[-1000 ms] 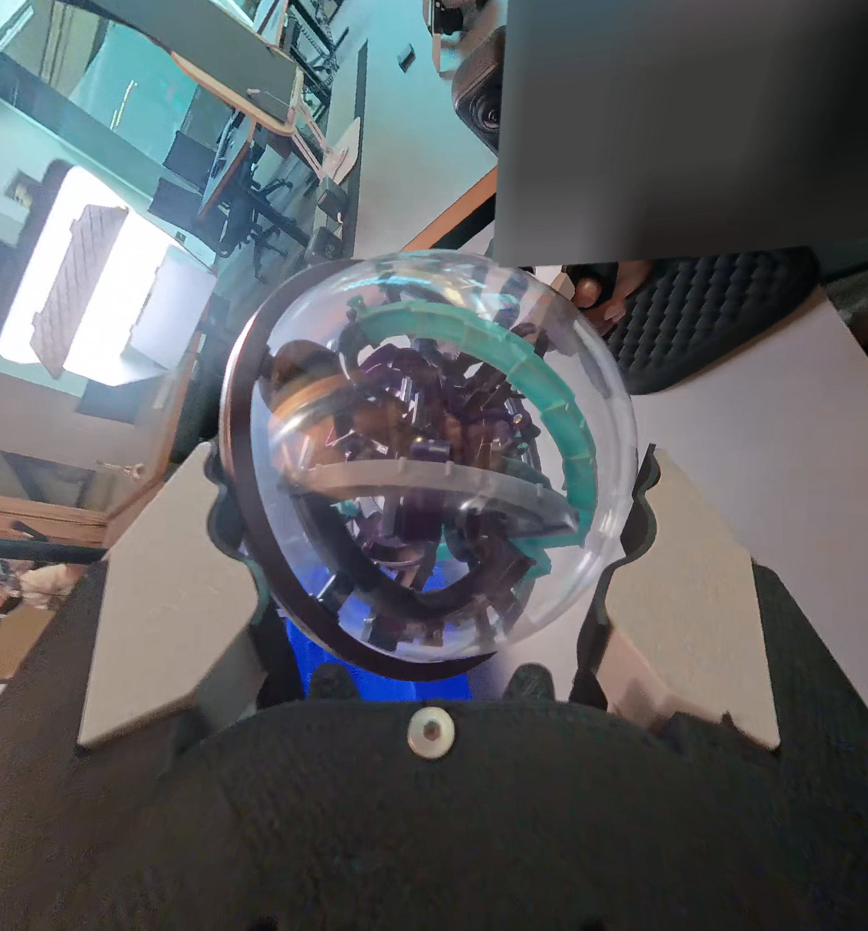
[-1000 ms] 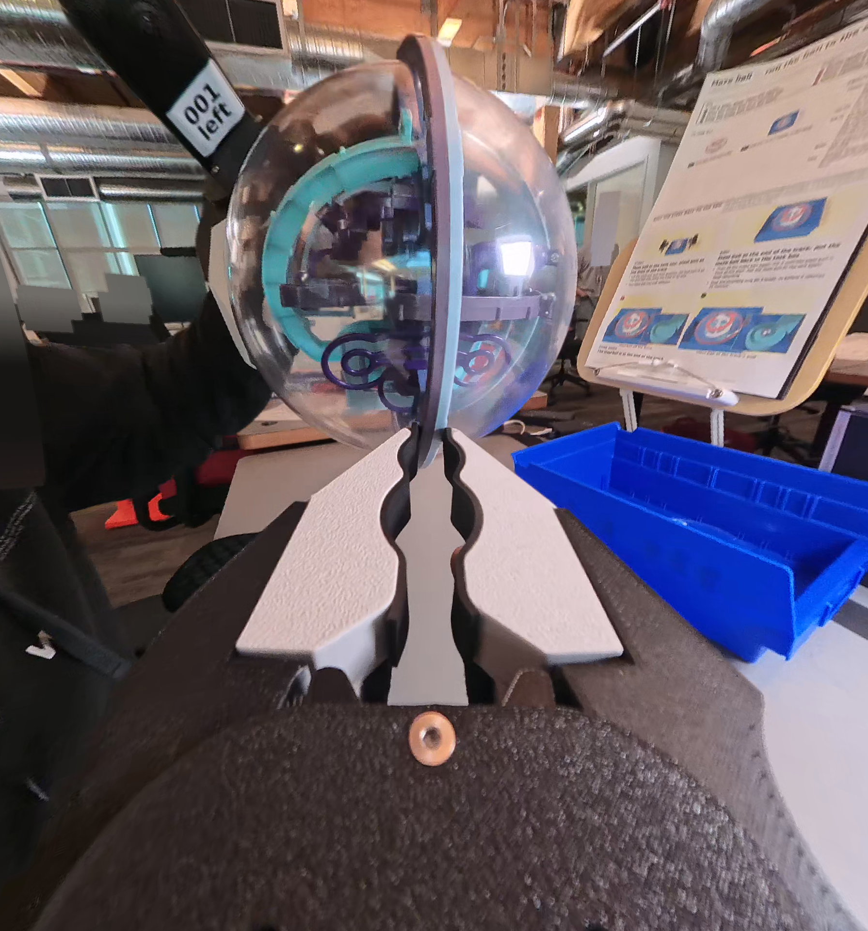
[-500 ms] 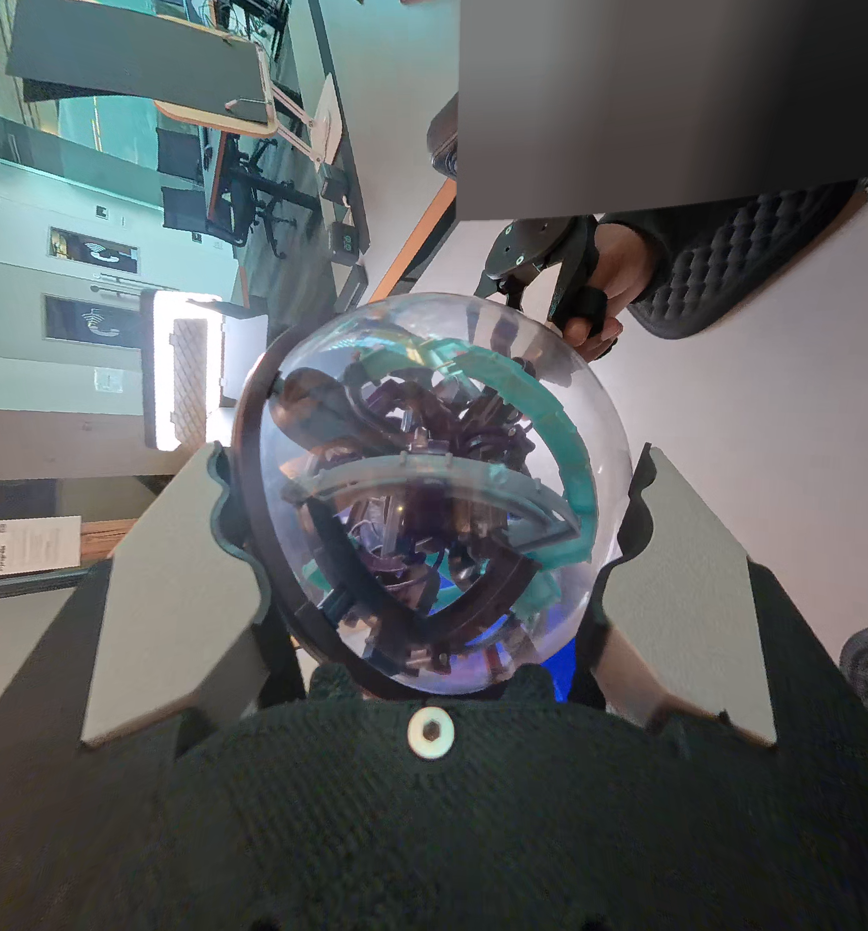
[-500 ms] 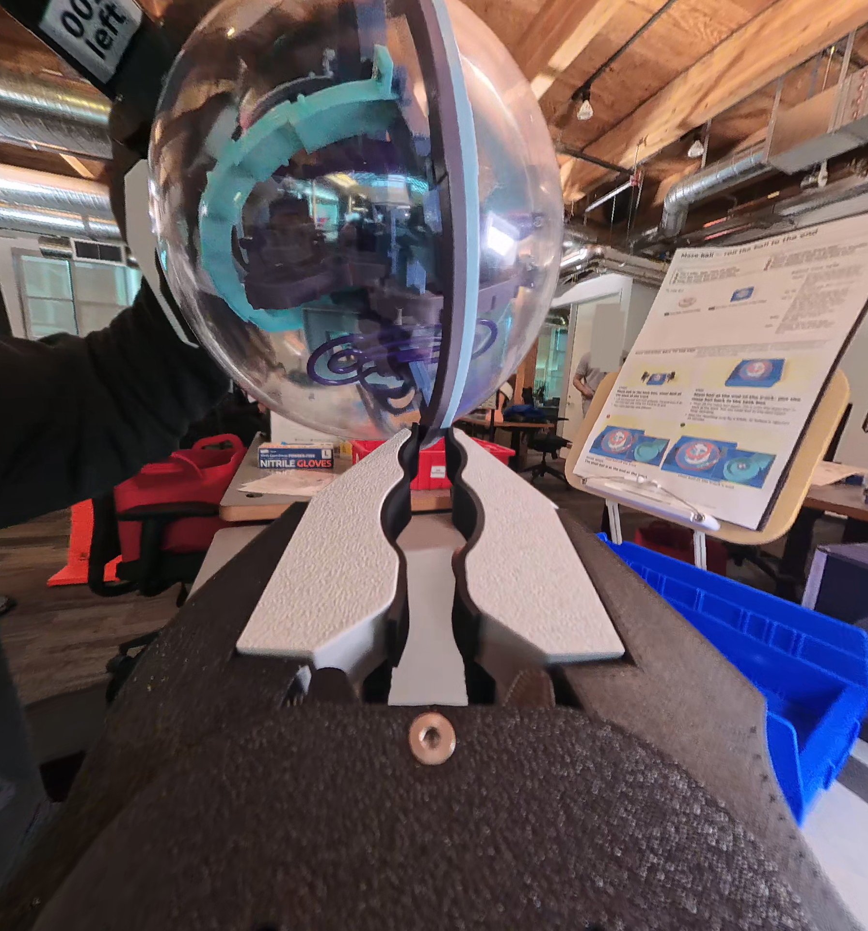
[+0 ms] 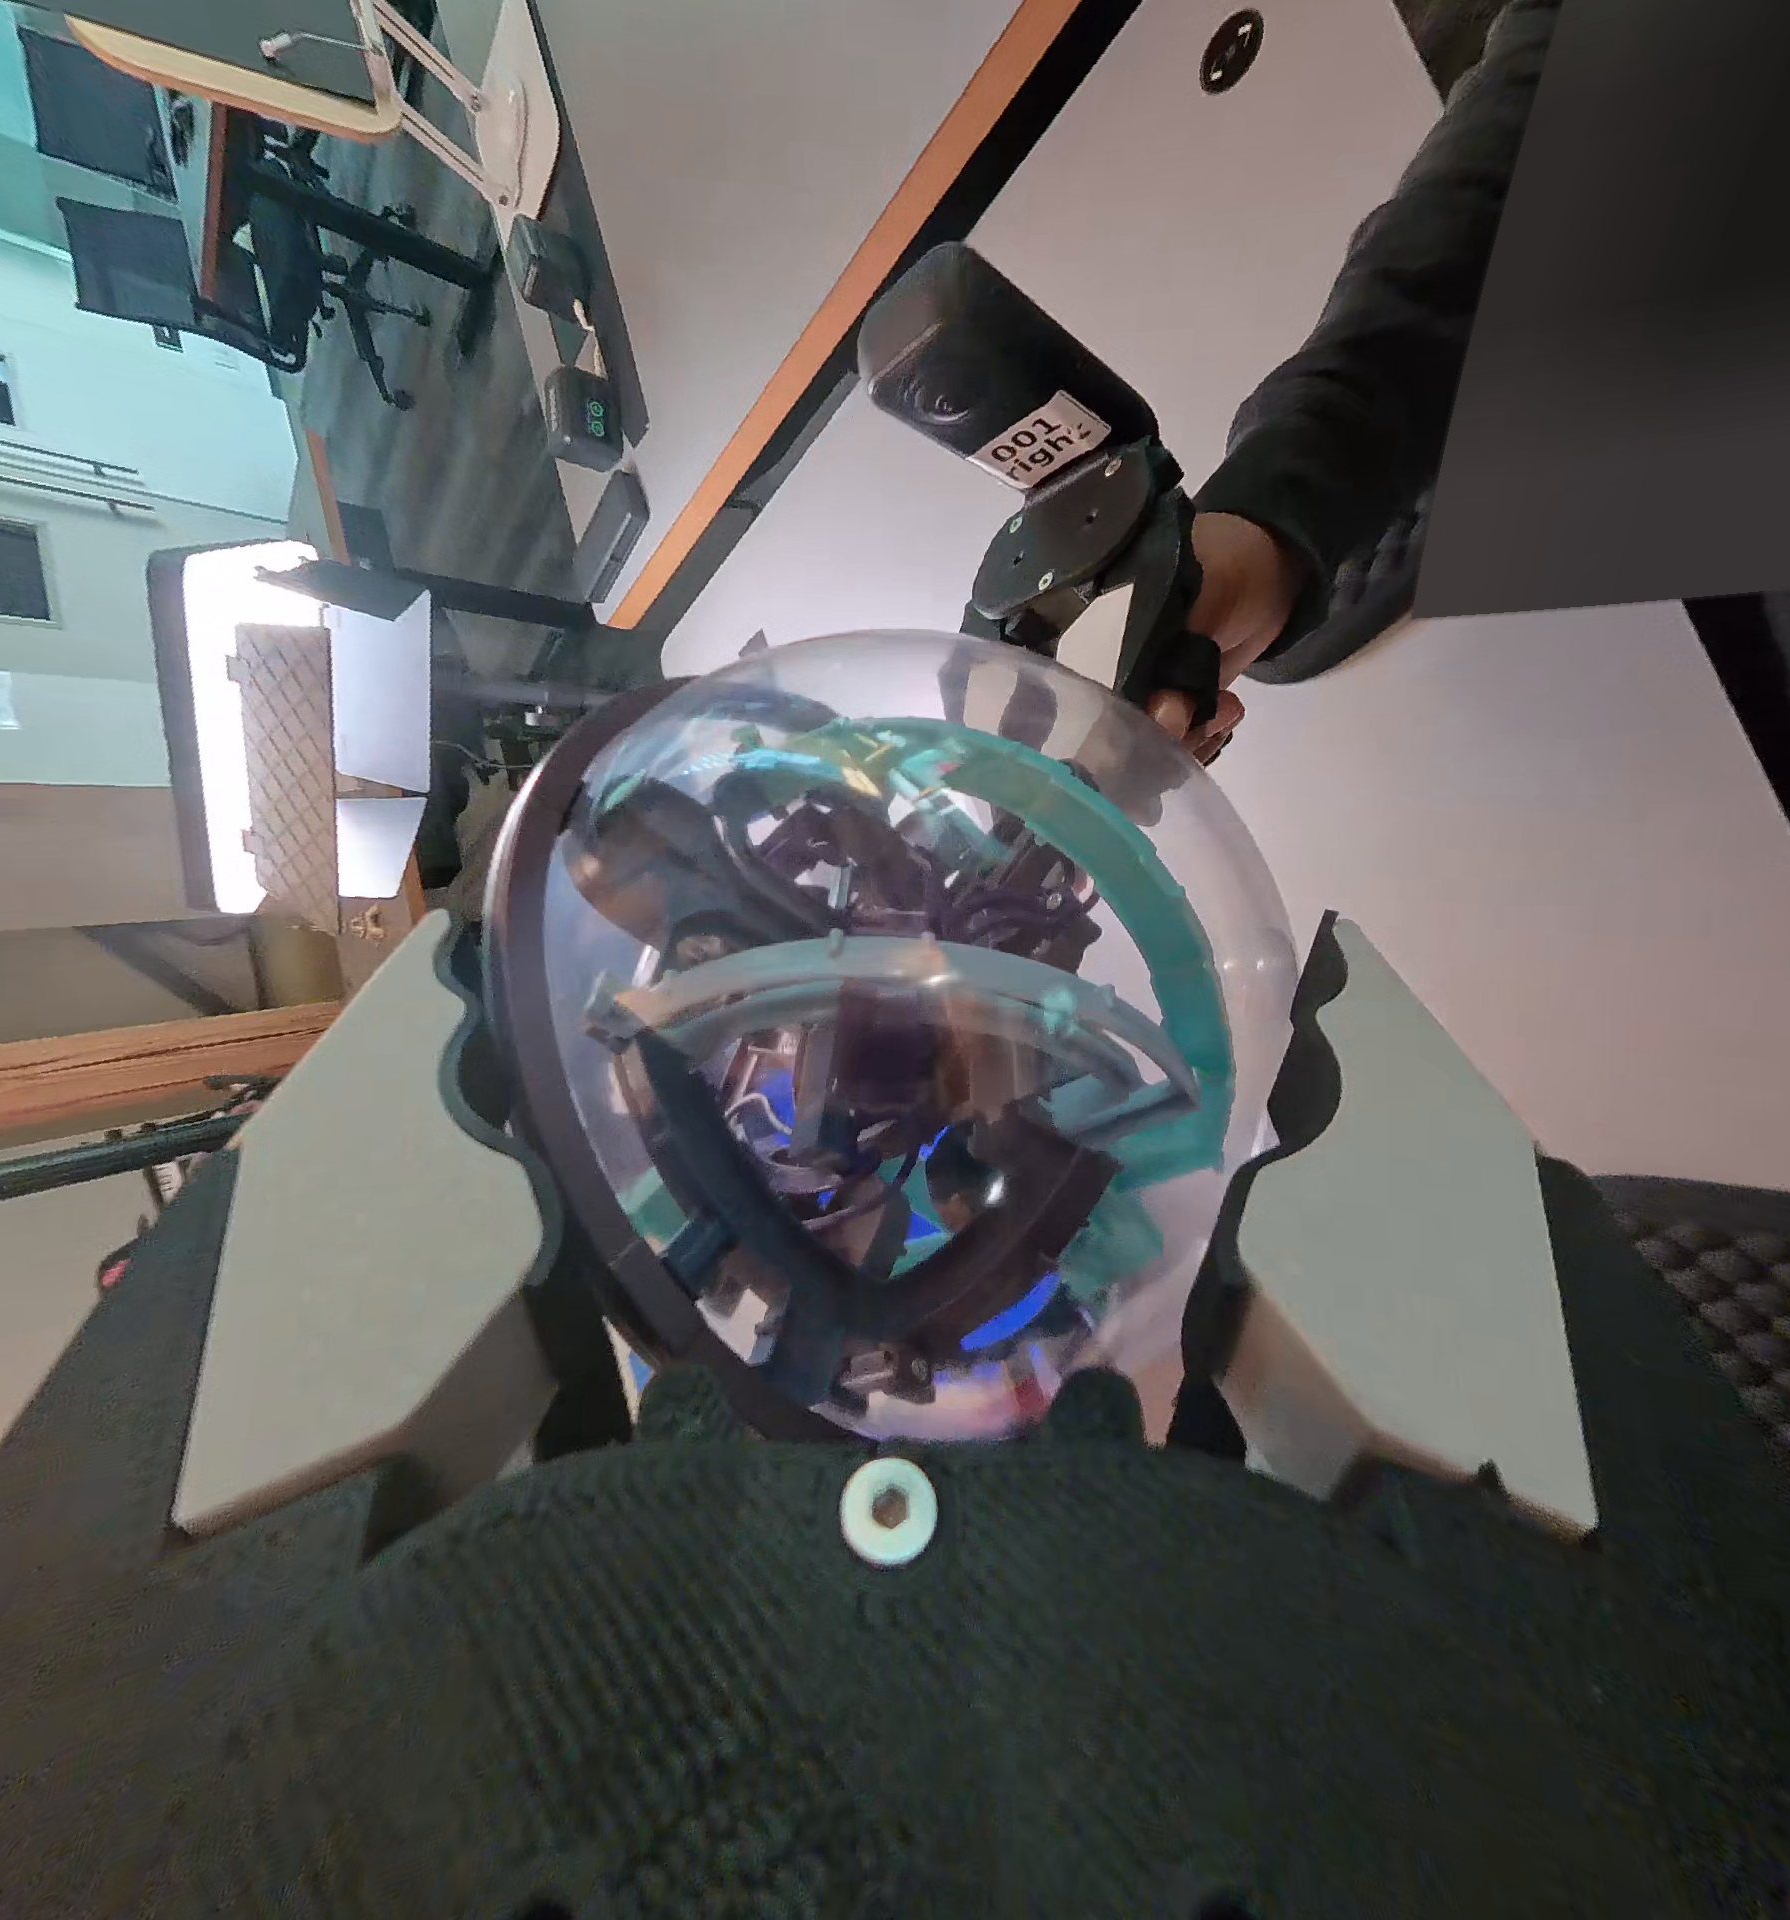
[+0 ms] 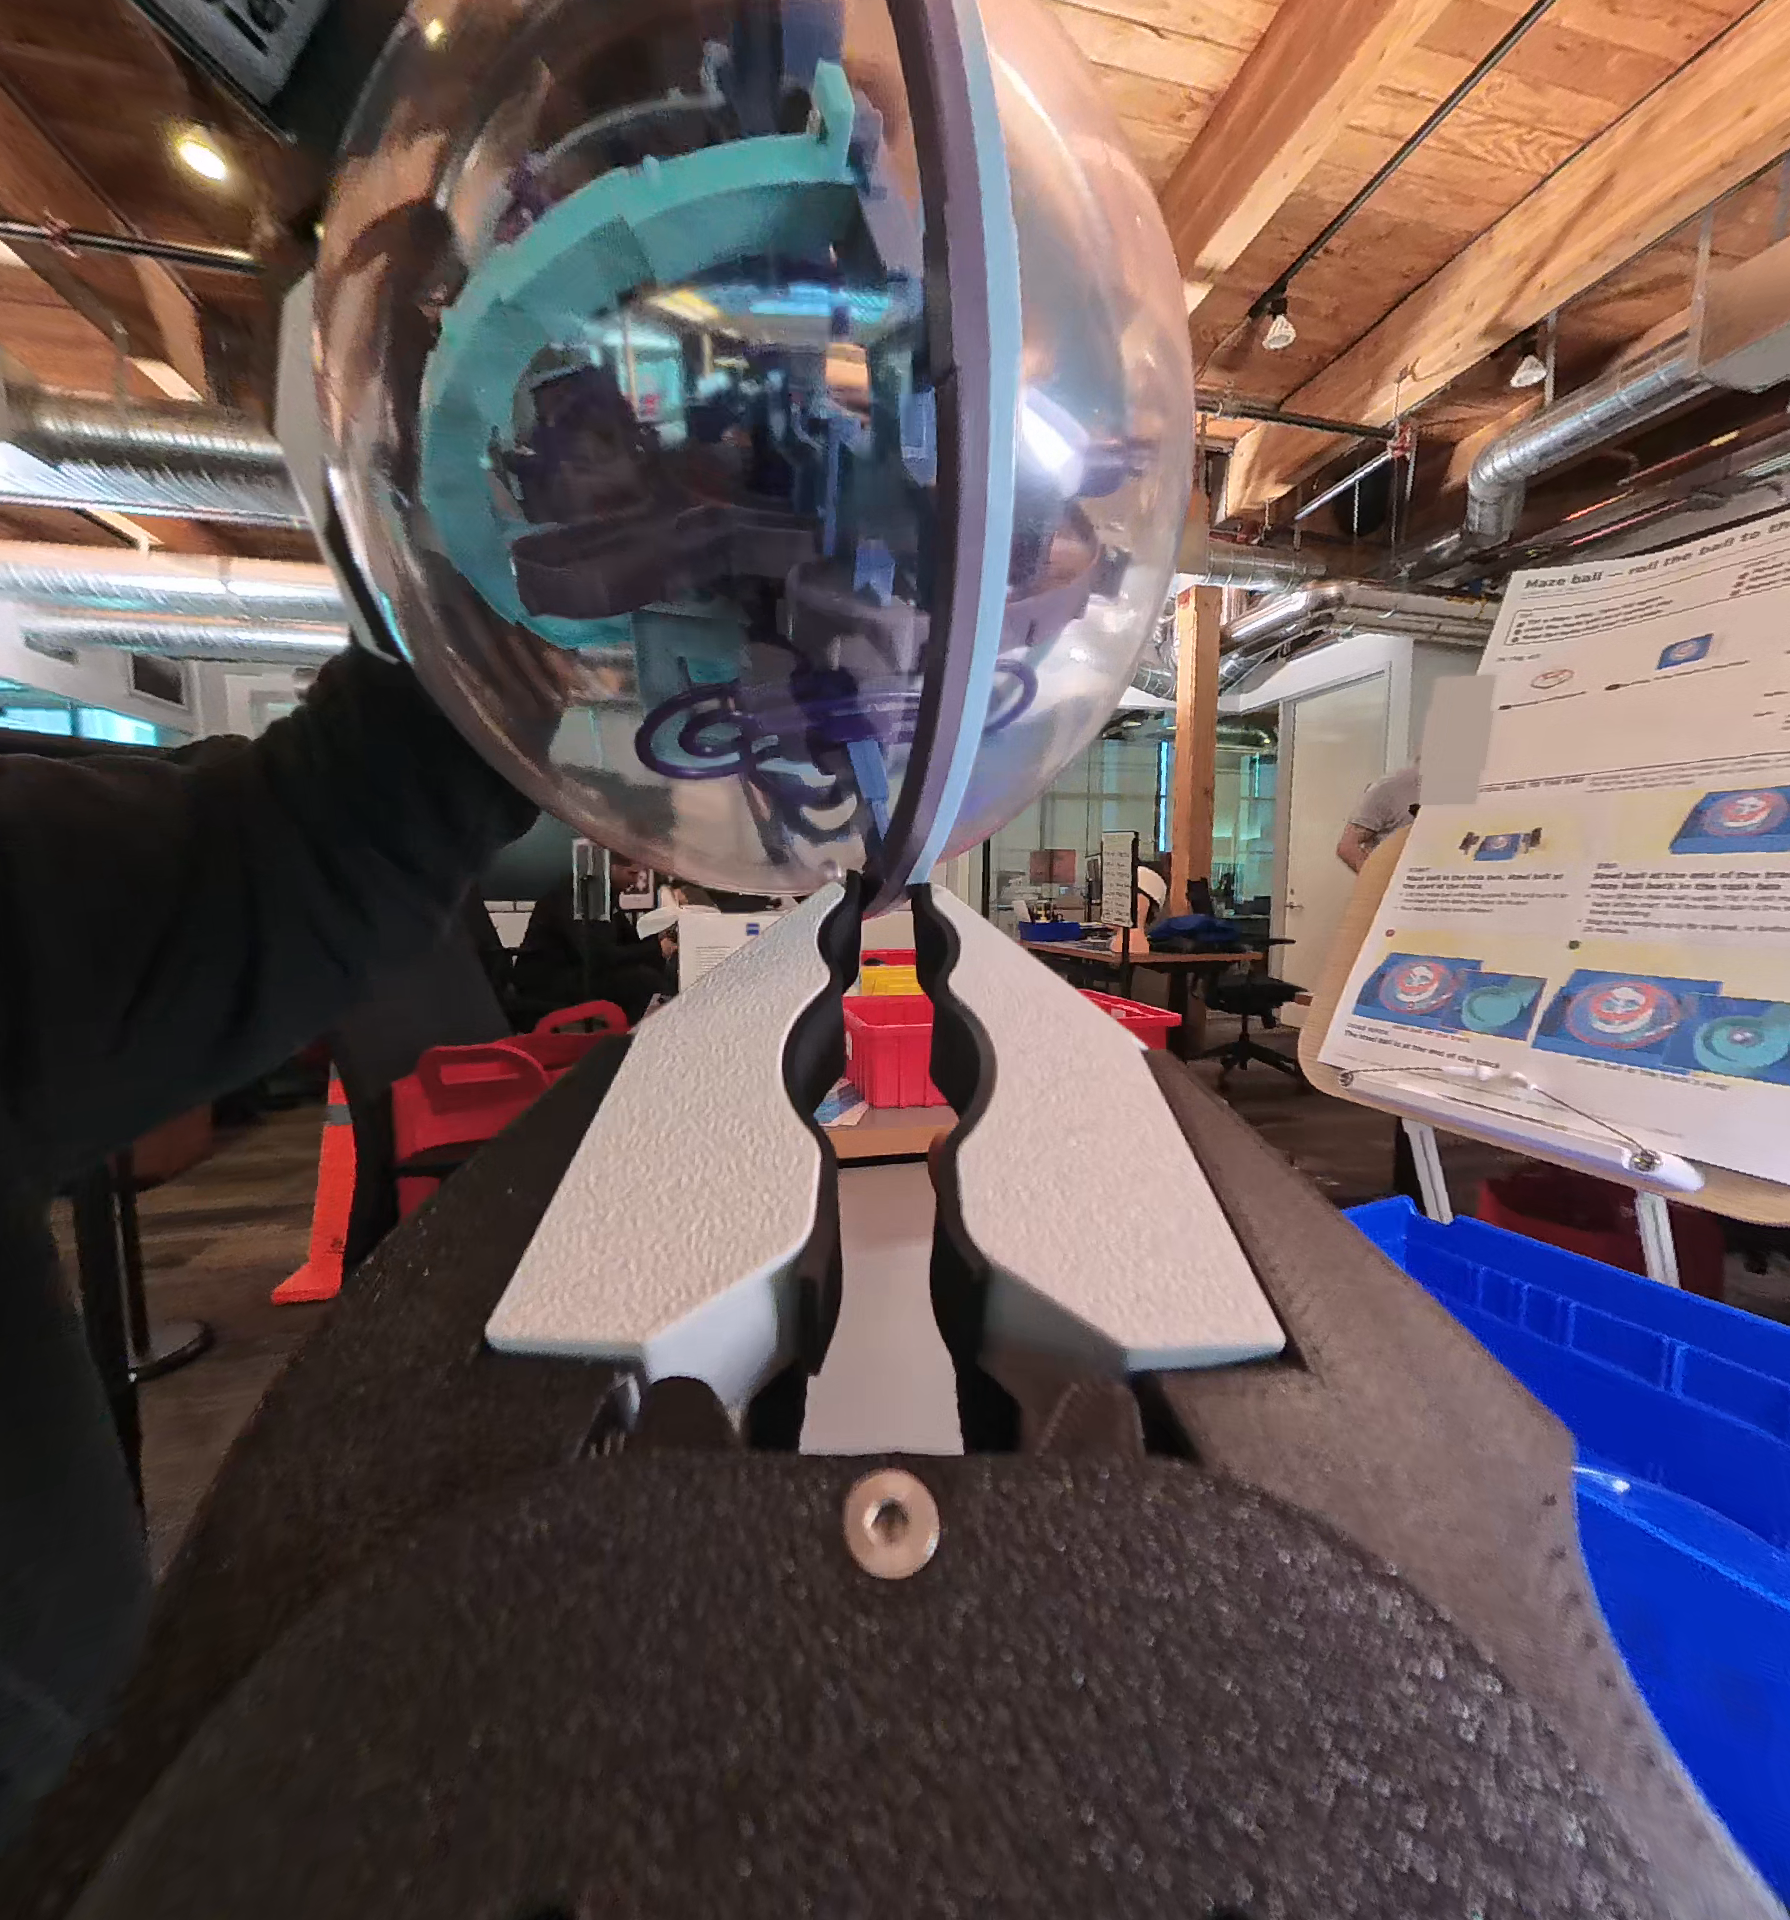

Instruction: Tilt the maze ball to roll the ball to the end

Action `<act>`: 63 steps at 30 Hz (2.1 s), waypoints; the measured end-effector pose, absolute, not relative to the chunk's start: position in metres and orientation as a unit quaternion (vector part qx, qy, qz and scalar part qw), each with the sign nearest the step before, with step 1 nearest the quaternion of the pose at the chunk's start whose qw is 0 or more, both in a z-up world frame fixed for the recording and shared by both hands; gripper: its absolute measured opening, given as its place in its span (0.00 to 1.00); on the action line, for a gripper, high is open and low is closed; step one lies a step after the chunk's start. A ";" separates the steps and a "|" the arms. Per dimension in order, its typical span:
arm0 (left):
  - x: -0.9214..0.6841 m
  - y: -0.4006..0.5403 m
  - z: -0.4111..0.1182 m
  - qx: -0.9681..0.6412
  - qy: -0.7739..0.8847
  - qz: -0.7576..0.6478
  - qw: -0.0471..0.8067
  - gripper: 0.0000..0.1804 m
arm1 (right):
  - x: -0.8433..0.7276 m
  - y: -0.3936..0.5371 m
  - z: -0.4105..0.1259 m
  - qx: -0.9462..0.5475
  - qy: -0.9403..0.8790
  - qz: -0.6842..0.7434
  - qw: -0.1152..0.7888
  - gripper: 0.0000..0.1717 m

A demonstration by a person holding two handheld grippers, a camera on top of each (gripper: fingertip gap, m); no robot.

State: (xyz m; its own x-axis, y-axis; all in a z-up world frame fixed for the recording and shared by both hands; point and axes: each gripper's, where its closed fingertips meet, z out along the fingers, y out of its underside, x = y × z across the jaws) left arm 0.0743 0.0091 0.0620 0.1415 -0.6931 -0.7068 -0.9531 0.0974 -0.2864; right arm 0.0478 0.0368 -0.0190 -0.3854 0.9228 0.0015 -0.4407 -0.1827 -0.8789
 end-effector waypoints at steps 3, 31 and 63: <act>0.067 0.012 0.055 -0.659 0.617 0.136 0.407 0.82 | 0.057 0.040 -0.026 -0.287 -0.425 0.716 0.474 0.04; -0.001 0.044 -0.129 -0.637 0.469 0.006 0.612 0.81 | 0.066 0.081 -0.158 -0.403 -0.604 0.484 0.487 0.04; -0.015 0.050 -0.246 -0.724 0.353 -0.167 0.569 0.73 | 0.077 0.062 -0.203 -0.347 -0.679 0.372 0.529 0.03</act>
